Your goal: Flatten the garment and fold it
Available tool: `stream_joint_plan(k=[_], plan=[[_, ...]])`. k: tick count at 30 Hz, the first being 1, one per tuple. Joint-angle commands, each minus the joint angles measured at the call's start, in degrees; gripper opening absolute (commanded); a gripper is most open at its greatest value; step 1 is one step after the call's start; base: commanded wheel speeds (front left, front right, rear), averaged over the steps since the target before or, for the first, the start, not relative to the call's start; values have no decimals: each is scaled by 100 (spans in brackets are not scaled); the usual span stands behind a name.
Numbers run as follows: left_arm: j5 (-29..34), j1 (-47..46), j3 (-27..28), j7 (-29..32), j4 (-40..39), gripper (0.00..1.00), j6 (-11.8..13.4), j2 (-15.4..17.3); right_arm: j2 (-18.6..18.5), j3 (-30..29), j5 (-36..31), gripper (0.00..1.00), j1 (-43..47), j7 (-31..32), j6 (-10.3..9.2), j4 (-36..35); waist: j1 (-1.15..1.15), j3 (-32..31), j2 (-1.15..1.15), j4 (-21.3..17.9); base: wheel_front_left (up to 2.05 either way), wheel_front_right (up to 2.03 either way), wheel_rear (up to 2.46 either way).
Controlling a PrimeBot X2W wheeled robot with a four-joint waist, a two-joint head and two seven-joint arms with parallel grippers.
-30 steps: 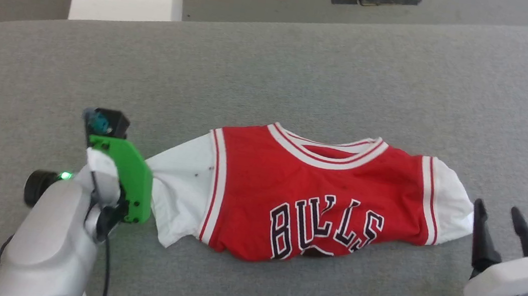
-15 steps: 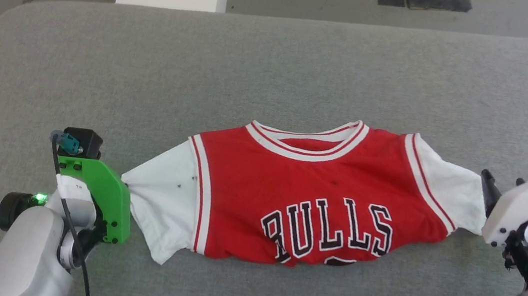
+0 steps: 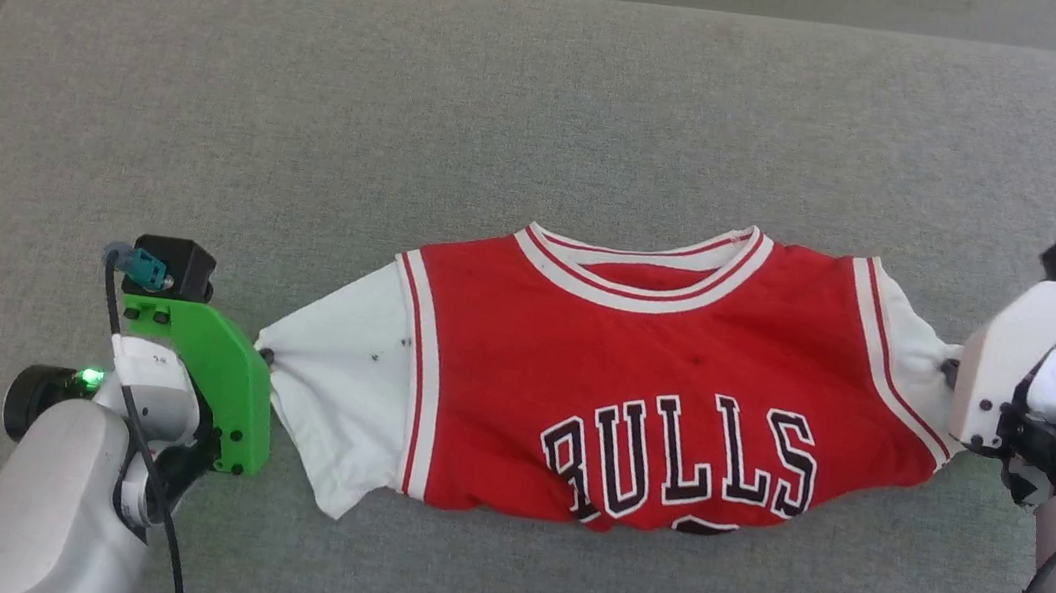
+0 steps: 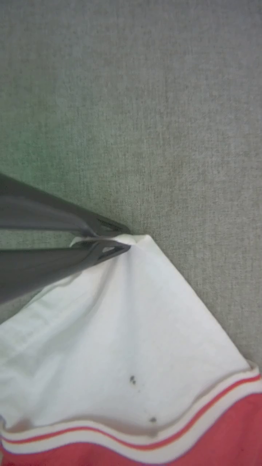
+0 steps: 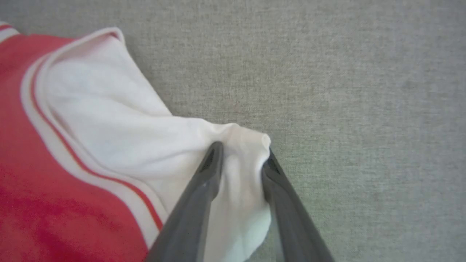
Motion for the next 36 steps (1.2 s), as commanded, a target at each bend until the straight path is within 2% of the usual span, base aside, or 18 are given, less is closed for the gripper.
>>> stream_joint_plan(k=[1,4,8,12,17,20,25,32,36], plan=[[-31,22,-63,84,63,0,-106,68,-26,99,-7,0,77,165,-8,81,0,-2,0,-8,0,0,0],[19,-191,-223,90,-34,0,-369,270,-238,362,-3,0,-18,292,-8,-132,0,-30,0,-21,0,0,0],[72,-585,-394,188,-231,0,-557,697,-593,722,77,0,-273,267,-8,-547,0,-67,0,-86,0,0,0],[185,-1099,-447,175,-409,0,-614,1148,-912,988,150,0,-651,152,-8,-1021,0,-60,0,-162,0,0,0],[241,-1927,-332,-28,-492,0,-621,1329,-1276,1229,203,0,-1329,-125,-8,-1431,0,164,0,-224,0,0,0],[363,-2615,-200,-312,-461,0,-524,1310,-1391,1281,200,0,-1891,-339,-8,-1550,0,442,0,-258,0,0,0],[593,-3735,71,-1013,-300,0,-193,1185,-1330,1245,44,0,-2841,-897,-8,-1552,0,925,0,-336,0,0,0],[902,-5179,529,-2582,94,0,395,997,-967,889,-502,0,-4156,-2220,-8,-1317,0,1482,0,-450,0,0,0],[1013,-5663,687,-3499,242,0,607,904,-787,688,-847,0,-4725,-3006,-8,-1204,0,1642,0,-450,0,0,0]])
